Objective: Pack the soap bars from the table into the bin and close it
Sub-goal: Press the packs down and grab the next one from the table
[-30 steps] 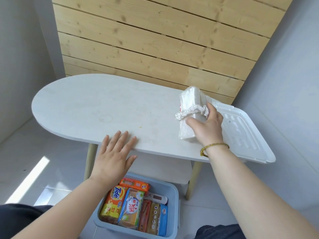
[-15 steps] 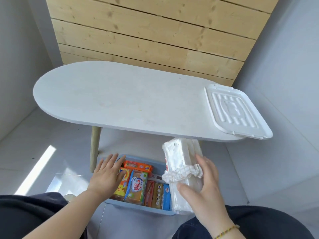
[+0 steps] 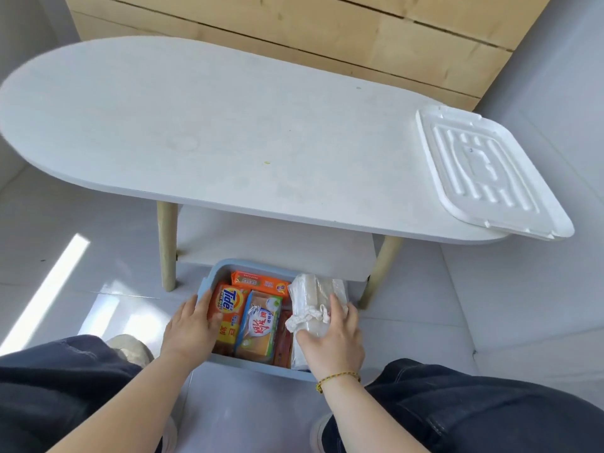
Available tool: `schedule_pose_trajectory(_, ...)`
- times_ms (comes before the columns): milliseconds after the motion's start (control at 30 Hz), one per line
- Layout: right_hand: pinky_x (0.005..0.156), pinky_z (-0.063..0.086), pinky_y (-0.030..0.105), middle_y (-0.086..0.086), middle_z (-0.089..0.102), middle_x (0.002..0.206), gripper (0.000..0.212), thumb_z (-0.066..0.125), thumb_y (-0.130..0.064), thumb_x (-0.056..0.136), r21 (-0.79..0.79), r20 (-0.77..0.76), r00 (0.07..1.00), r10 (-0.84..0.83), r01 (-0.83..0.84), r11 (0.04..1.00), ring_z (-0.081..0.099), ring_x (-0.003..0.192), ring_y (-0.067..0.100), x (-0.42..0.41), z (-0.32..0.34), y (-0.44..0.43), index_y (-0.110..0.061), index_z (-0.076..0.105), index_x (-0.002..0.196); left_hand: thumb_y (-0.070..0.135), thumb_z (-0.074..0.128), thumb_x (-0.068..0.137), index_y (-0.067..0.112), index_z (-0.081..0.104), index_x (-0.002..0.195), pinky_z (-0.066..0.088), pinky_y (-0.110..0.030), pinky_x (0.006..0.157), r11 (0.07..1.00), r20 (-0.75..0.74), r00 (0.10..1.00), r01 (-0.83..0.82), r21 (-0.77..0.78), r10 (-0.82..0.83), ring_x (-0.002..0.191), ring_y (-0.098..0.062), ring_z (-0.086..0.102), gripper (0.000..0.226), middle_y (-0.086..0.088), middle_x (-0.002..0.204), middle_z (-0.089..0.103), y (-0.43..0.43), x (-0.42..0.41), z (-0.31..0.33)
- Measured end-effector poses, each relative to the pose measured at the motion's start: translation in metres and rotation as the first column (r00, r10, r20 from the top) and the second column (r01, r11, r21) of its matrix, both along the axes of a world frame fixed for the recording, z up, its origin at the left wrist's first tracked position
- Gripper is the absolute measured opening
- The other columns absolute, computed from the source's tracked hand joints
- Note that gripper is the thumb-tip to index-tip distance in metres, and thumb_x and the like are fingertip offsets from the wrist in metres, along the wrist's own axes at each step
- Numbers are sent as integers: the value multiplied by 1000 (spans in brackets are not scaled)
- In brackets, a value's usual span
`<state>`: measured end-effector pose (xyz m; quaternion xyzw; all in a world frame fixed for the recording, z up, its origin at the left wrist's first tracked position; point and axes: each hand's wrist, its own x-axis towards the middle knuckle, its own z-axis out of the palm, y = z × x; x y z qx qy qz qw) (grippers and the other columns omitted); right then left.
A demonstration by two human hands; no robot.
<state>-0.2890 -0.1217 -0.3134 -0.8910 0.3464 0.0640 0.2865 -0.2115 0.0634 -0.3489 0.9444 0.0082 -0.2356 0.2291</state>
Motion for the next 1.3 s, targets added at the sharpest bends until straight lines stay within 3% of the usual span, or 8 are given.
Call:
schedule_pose_trajectory(100,98,38,42,0,16,152,79,57,-43,73,-8,-68,995,-75,75,997,37,127,28,8,-19,1,-36,18,141,32,35,95,15,15,143,26,-44,111,989,-63,990,-128,-73,124,136,-30,24,55,-12,151,22,-3,4,-7)
schedule_pose_trajectory(233,101,36,44,1,12,153,80,55,-45,74,-34,-156,982,-106,102,994,34,129,28,17,-38,1,-36,13,142,21,38,94,13,21,142,34,-45,105,966,-63,981,-193,-172,185,128,-33,36,51,-15,145,31,-9,9,-16)
schedule_pose_trajectory(467,99,34,43,1,6,153,84,54,-48,74,-116,-230,968,-99,74,990,31,129,28,31,-63,13,-36,7,143,7,39,89,21,28,139,49,-43,83,992,70,989,-129,-8,130,112,-32,51,53,-9,138,43,-6,10,-19)
schedule_pose_trajectory(567,99,34,43,2,6,153,85,55,-48,73,-153,-244,962,-124,88,984,32,128,29,33,-73,16,-36,7,143,7,40,88,20,26,140,50,-45,84,997,59,996,-71,30,69,109,-34,51,56,-10,137,43,-5,8,-21)
schedule_pose_trajectory(767,96,36,42,3,9,150,87,56,-46,74,-121,-307,943,-127,94,988,35,123,29,40,-92,18,-35,4,143,-3,36,83,21,25,141,44,-46,87,995,56,994,-98,24,97,112,-37,45,64,-9,143,37,-2,6,-28)
schedule_pose_trajectory(1067,100,38,46,8,-30,151,99,49,-59,79,-26,-499,864,72,-98,995,13,135,34,51,-106,12,-32,-24,140,-3,36,83,23,22,142,45,-46,88,995,65,994,-94,40,92,115,-36,41,66,-8,145,35,-3,5,-33)
schedule_pose_trajectory(1300,104,32,42,11,-33,150,98,42,-62,81,-59,-521,844,129,-187,981,11,136,34,45,-108,9,-28,-29,139,-3,34,85,25,18,143,46,-46,87,995,60,995,-84,56,80,119,-33,40,67,-6,147,32,-2,5,-31)
